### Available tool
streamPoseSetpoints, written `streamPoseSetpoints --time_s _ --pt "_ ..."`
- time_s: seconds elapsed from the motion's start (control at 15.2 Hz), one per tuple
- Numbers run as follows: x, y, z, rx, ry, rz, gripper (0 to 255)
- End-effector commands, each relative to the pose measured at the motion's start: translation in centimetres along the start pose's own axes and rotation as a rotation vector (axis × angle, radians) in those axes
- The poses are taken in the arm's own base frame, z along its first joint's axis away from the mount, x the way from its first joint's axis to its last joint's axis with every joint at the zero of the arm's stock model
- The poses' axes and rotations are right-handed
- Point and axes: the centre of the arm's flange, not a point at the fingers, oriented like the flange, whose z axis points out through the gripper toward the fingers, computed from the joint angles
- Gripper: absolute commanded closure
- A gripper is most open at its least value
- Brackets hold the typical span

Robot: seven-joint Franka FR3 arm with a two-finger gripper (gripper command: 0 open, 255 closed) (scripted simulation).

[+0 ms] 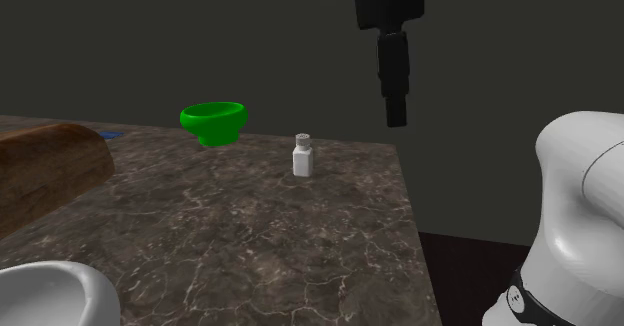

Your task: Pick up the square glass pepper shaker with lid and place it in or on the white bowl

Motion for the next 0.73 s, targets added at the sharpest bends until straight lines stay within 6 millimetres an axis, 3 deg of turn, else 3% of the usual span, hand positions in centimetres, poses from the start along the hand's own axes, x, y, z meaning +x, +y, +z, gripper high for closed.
streamPoseSetpoints --time_s 0.0,0.66 --pt "0.0 0.0 0.0 0.000 0.000 0.000 0" --pt "9.6 7.9 3.1 0.036 0.059 0.055 0"
